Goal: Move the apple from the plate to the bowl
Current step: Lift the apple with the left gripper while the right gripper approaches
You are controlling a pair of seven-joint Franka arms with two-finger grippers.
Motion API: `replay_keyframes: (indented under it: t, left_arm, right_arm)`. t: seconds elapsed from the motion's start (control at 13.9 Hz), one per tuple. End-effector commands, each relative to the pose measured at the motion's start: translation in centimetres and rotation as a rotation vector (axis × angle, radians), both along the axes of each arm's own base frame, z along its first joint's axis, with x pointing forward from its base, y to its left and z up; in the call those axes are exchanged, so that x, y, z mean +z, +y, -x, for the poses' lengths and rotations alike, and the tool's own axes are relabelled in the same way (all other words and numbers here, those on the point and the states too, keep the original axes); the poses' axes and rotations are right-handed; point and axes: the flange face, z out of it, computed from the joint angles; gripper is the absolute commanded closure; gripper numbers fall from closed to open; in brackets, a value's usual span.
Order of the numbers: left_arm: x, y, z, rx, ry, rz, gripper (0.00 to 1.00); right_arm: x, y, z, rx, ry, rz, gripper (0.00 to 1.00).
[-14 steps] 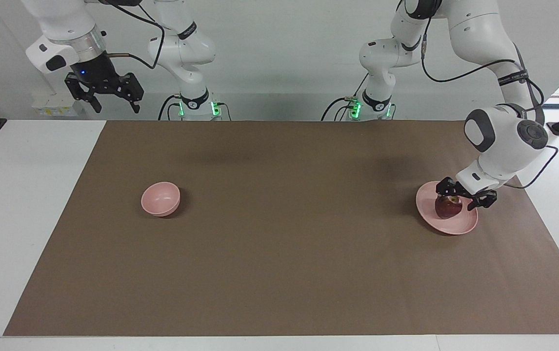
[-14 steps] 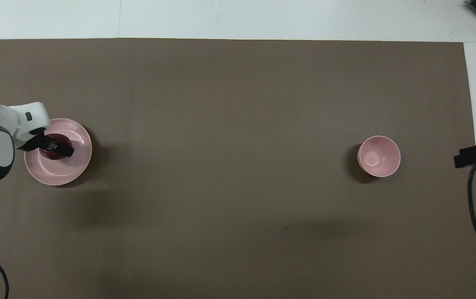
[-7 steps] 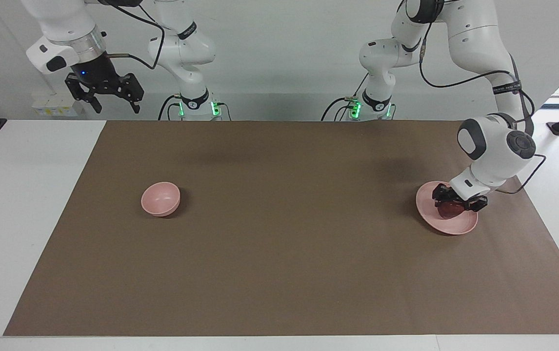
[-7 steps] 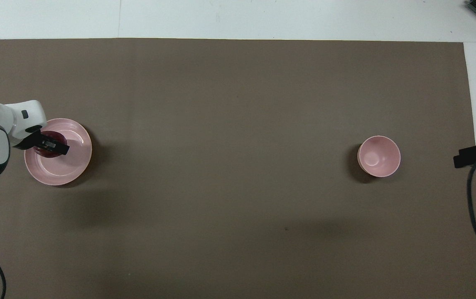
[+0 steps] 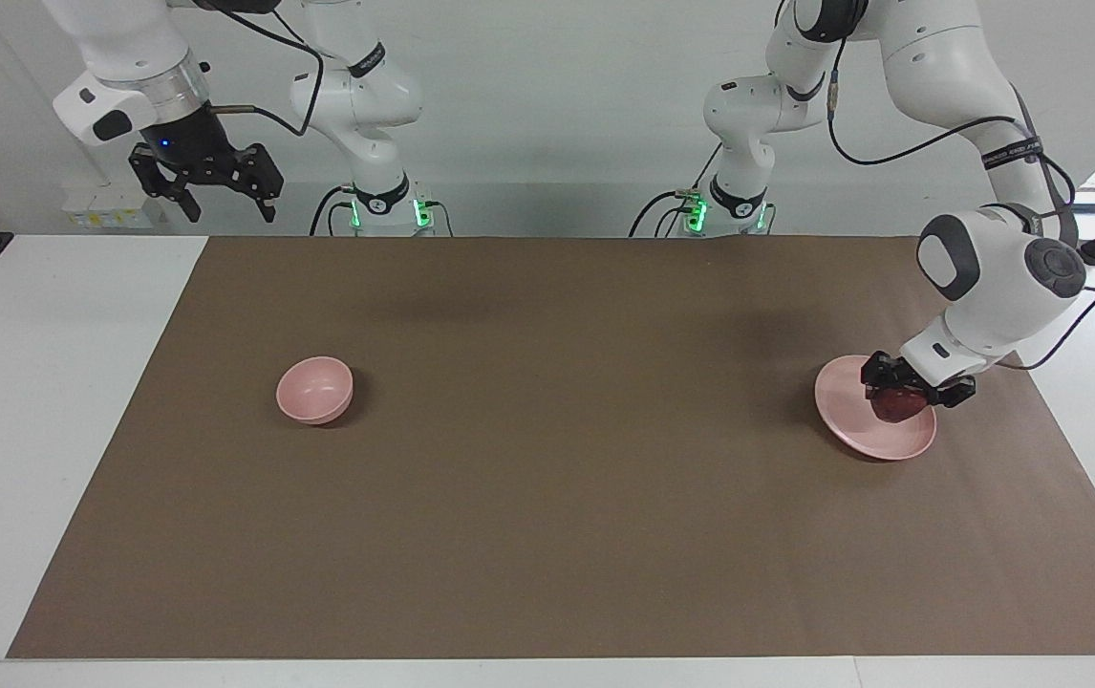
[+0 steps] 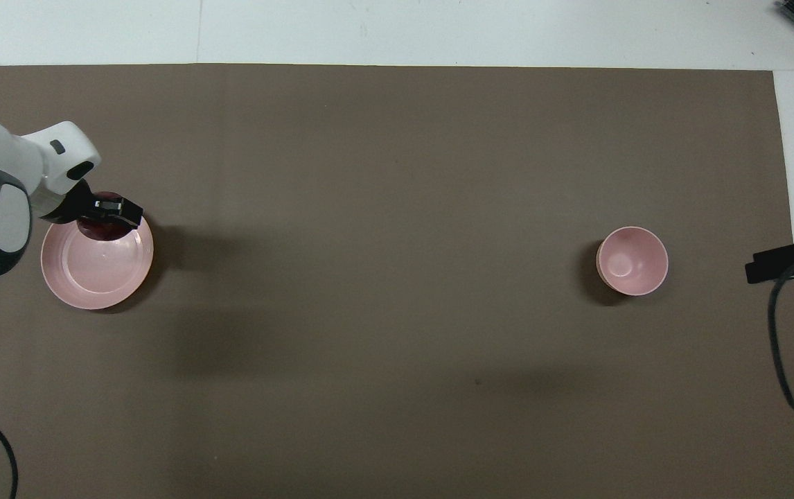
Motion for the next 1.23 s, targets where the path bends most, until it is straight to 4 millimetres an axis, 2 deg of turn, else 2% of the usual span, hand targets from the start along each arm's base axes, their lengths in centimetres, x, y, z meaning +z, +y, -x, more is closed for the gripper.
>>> replay_keyframes:
  t: [0.0, 0.22, 0.36, 0.58, 0.72, 0.87, 1.01, 1.15]
  left_arm:
    - [0.6, -6.3, 0.6, 0.089, 0.002, -0.013, 1.00]
    - [0.7, -13.7, 2.1, 0.157, 0.011, 0.014, 1.00]
    - [1.6, -19.2, 3.8, 0.207, 0.017, 0.060, 1.00]
    - [1.7, -27.6, 7.1, 0.274, 0.013, 0.083, 1.00]
    - [1.8, -30.2, 8.0, 0.295, 0.004, 0.139, 1.00]
    - [1.9, -31.7, 9.0, 0.279, 0.016, 0.155, 1.00]
    - [1.1, -33.9, 10.4, 0.291, 0.032, 0.153, 1.00]
    - [1.4, -34.3, 10.2, 0.313, 0.011, 0.181, 1.00]
  right_arm:
    - [-0.1, 2.2, 0.8, 0.017, 0.003, -0.005, 0.00]
    - [-2.5, 3.3, 0.2, -0.114, 0.030, -0.086, 0.00]
    - [-4.3, 4.2, -0.2, -0.196, 0.029, -0.121, 0.00]
    - [-7.5, 8.0, -0.3, -0.337, 0.066, -0.182, 0.00]
    - [-11.0, 9.5, -0.9, -0.459, 0.122, -0.229, 0.00]
    - [-13.5, 10.6, -1.2, -0.465, 0.111, -0.255, 0.00]
    - [-16.4, 11.1, -1.3, -0.360, 0.090, -0.360, 0.00]
    - [-19.2, 10.2, -1.4, -0.228, 0.016, -0.485, 0.00]
